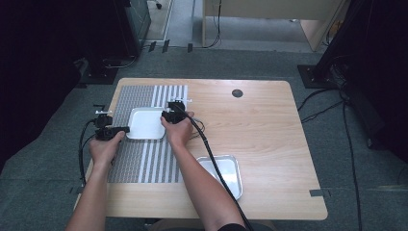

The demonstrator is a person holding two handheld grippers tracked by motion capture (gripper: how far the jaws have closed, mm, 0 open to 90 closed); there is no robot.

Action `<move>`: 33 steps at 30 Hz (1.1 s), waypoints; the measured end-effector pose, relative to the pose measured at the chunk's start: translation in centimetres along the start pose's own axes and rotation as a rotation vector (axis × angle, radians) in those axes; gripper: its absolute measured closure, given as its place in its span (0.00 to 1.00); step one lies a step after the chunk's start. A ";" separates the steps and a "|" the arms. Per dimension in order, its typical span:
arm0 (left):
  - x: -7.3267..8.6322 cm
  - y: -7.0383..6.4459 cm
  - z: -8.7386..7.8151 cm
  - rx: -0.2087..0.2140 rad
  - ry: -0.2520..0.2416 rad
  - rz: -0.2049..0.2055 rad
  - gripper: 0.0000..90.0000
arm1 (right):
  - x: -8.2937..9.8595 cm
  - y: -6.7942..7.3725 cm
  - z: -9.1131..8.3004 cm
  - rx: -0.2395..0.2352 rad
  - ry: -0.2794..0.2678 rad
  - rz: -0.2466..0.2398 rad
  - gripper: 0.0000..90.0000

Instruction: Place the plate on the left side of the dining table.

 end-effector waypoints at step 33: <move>3.1 -3.0 -6.7 0.106 -0.158 0.039 0.13 | -0.5 -2.5 -11.2 -0.060 -0.046 -0.160 0.30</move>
Point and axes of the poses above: each handheld gripper's, and its own axes: z roughly forward along the jaws, x roughly out of its underside, y roughly to its left, the point moved 4 cm from there along z, roughly forward along the jaws, and after that the axes turned 10 degrees about -z, right-handed, at the moved point
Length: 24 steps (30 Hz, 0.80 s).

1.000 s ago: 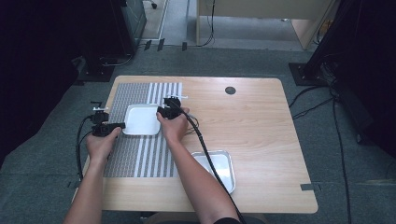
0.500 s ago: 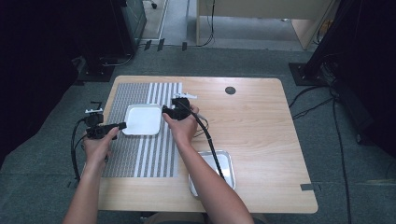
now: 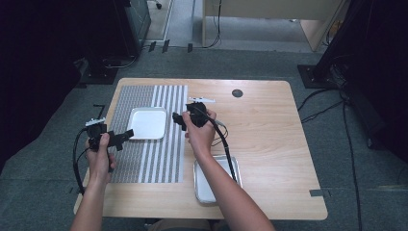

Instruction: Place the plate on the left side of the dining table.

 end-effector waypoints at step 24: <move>6.3 0.7 -6.4 0.001 -0.137 0.005 0.13 | 1.6 -1.8 -6.2 -0.004 -0.028 -0.065 0.29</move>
Point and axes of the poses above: each handheld gripper's, and its own axes: z roughly forward along the jaws, x roughly out of its underside, y roughly to its left, the point moved 4 cm from there along z, roughly forward along the jaws, and after that the axes turned 10 degrees about -z, right-handed, at the moved point
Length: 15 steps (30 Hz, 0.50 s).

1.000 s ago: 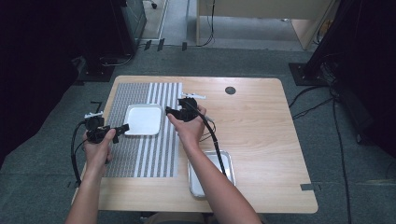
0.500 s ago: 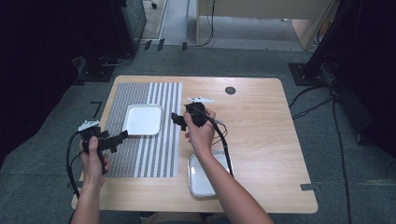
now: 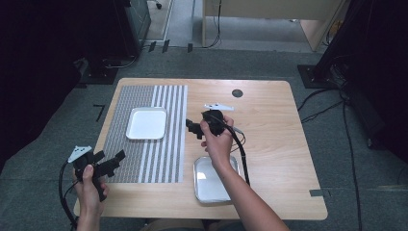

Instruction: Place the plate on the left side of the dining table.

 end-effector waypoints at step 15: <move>1.4 0.9 0.6 -0.077 0.019 0.069 0.15 | 3.1 -2.9 -2.8 0.011 -0.008 0.017 0.29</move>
Point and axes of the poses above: each handheld gripper's, and its own axes: z roughly forward along the jaws, x roughly out of its underside, y roughly to its left, the point moved 4 cm from there along z, roughly forward along the jaws, and after that the axes turned 10 degrees about -z, right-handed, at the moved point
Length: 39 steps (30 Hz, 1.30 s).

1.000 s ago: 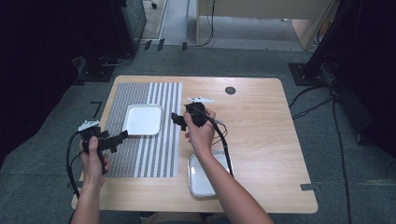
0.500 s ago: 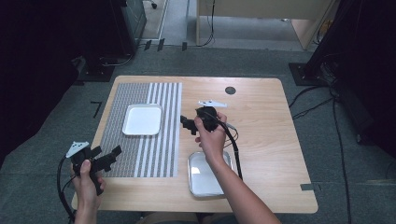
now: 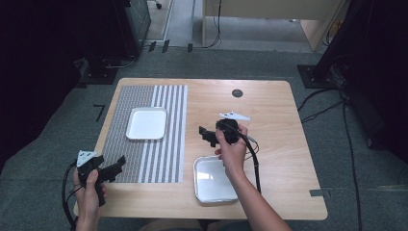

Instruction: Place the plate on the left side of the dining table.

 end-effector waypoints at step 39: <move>2.5 2.7 1.9 -0.074 0.092 0.055 0.15 | 5.2 -7.3 -7.3 0.149 -0.033 0.011 0.29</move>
Point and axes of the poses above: each handheld gripper's, and its own axes: z roughly forward along the jaws, x roughly out of its underside, y roughly to its left, the point moved 4 cm from there along z, roughly forward along the jaws, and after that the axes turned 10 degrees about -z, right-handed, at the moved point
